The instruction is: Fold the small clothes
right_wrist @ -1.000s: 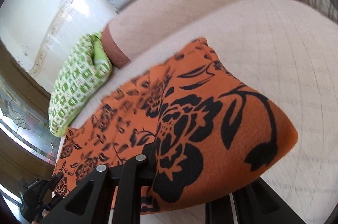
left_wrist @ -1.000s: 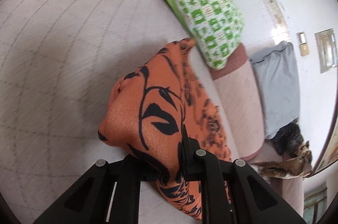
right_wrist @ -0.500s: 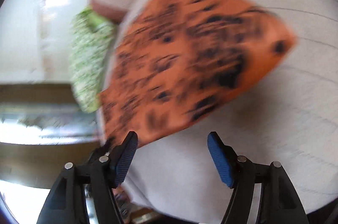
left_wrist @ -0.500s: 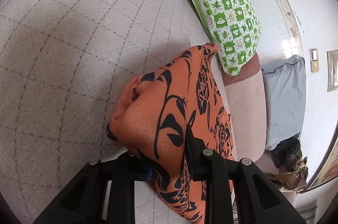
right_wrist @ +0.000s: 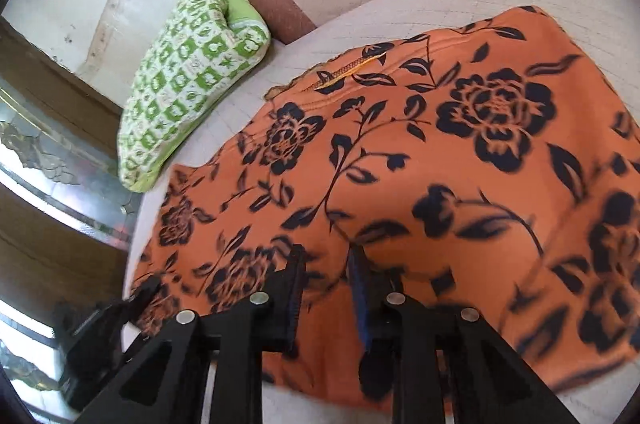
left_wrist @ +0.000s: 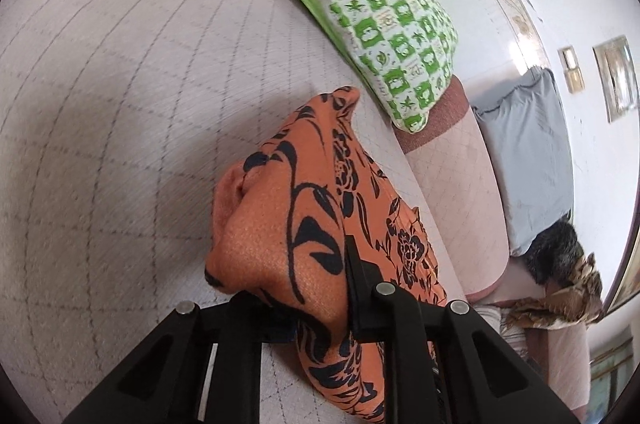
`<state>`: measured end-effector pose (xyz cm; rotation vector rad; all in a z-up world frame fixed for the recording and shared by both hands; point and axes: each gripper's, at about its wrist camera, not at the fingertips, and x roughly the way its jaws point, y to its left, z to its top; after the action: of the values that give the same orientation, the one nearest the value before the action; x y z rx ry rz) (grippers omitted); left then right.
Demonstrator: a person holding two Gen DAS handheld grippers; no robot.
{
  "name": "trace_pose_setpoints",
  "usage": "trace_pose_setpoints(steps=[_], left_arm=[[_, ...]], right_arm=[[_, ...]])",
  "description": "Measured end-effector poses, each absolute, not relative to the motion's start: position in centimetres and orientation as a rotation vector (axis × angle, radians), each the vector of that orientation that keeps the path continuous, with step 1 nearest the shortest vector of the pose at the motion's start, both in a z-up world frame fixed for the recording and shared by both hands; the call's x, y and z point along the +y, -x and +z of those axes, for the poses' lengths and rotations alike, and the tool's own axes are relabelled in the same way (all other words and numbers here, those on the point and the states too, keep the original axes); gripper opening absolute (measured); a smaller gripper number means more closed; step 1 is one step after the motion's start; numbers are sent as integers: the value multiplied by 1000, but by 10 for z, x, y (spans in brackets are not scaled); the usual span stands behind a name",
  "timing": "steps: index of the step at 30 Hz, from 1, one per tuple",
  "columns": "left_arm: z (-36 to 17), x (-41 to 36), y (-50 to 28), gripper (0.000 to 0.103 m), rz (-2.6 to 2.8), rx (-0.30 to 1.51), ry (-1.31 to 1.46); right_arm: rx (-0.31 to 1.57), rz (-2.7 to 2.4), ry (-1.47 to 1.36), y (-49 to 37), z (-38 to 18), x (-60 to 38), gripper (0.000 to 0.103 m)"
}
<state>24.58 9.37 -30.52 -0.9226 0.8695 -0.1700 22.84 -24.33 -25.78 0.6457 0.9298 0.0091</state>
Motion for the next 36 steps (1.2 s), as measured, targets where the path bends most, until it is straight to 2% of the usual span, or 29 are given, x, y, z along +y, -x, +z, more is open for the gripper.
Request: trace_pose_setpoints(steps=[2,6,11,15,22,23,24,26,30,36], left_arm=[[-305,94,-247,18,-177,872,913],[-297,90,-248,17,-191,850,887],[-256,56,-238,17,-233,719,659],[-228,13,-225,17,-307,621,500],[-219,-68,-209,17,-422,596,364],[-220,-79,-207,17,-434,600,349],[-223,-91,-204,17,-448,607,331],[-229,-113,-198,17,-473,626,289],[-246,-155,-183,17,-544,672,181],[-271,-195,-166,16,-636,728,10]], right_arm=[[1000,19,-639,-242,-278,-240,23],[1012,48,-718,-241,-276,-250,22],[994,87,-805,-230,-275,-265,22],[926,68,-817,-211,-262,-293,24],[802,148,-1026,-183,-256,-356,27],[794,183,-1078,-183,-258,-364,32],[790,207,-1118,-184,-259,-369,57],[752,245,-1224,-184,-262,-381,87],[720,351,-1284,-200,-256,-390,87],[916,294,-1282,-240,-286,-391,88]])
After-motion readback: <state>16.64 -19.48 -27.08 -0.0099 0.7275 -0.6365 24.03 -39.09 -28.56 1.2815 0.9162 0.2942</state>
